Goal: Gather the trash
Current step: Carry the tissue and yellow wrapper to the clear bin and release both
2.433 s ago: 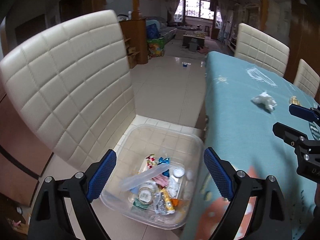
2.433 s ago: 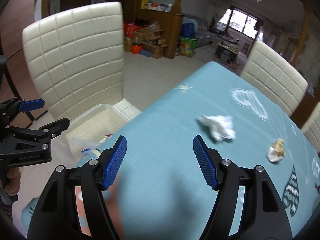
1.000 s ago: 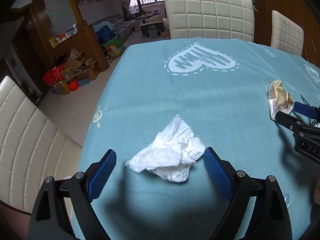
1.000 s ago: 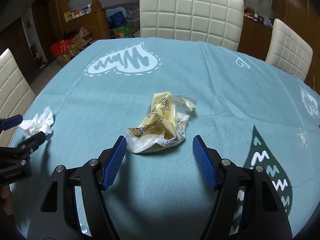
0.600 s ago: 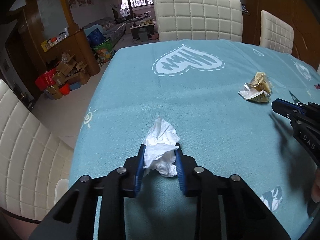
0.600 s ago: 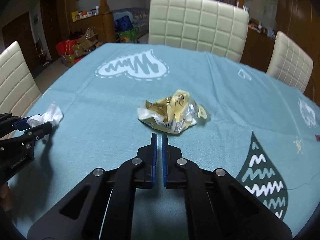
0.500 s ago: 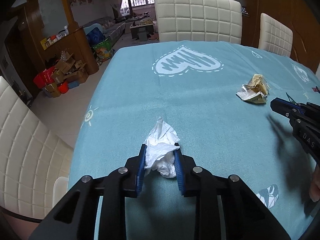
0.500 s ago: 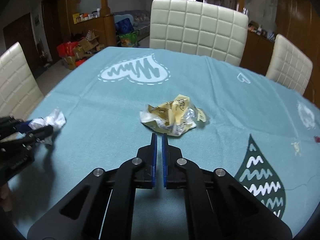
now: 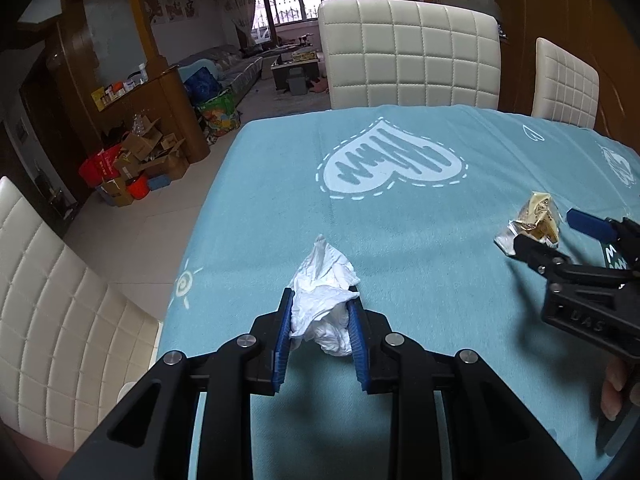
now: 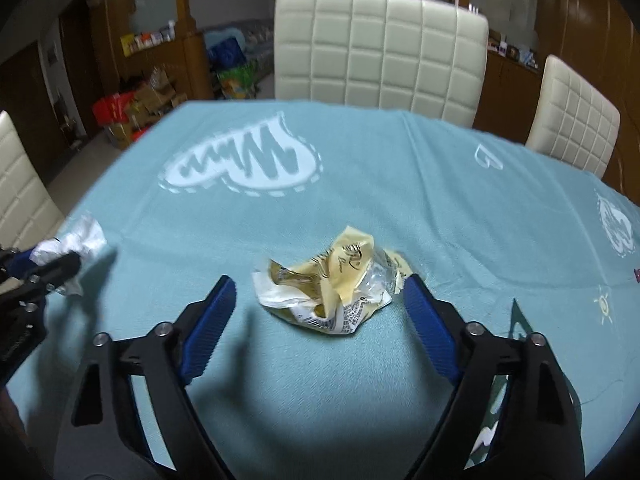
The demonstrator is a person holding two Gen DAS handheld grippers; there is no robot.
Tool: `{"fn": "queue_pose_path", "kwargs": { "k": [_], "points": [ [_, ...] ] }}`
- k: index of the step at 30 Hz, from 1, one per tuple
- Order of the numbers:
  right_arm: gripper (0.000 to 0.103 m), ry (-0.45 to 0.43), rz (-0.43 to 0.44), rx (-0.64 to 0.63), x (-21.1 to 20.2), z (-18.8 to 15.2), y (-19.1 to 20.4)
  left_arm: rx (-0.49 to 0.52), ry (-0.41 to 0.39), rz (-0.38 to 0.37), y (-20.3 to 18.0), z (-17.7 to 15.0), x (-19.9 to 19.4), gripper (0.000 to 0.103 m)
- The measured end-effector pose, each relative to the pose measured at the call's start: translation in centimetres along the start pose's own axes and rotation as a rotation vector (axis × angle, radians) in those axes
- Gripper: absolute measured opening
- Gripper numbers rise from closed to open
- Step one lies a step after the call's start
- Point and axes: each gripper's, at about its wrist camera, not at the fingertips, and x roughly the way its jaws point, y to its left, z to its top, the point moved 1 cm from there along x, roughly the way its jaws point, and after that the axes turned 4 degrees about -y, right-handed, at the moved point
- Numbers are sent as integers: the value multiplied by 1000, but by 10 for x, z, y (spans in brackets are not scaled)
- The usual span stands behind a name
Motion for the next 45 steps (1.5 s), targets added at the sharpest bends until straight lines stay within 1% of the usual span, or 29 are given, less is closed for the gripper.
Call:
{"fn": "queue_pose_path", "kwargs": {
  "k": [1,2,3,4,7,11,18,27,36,45],
  "points": [
    [60,23,26,16,4,0,-3,2,1,-2,-2,0,2,25],
    [59,20,35,24,4,-1,-4,3,3,-5,-3,0,4,25],
    [50,14,32,25,1,-3,-5,6,6,-8,-4,-1,4,25],
    [47,9,29,16,-1,-4,-4,10,10,-11,-6,-3,5,25],
    [43,-6,26,-19,-11,-11,2,17,7,-17,-8,-6,2,25],
    [42,-11,65,-51,-33,-18,15,15,-9,-25,-4,-8,-14,25],
    [43,-44,125,-147,-81,-24,58,-2,-46,-23,15,-23,-54,26],
    [44,-71,151,-242,-121,-37,107,-50,-75,7,48,-46,-92,26],
    [46,-98,176,-304,-152,-47,148,-82,-94,39,79,-72,-121,26],
    [48,-97,232,-372,-162,-58,204,-139,-103,99,123,-100,-141,26]
  ]
}}
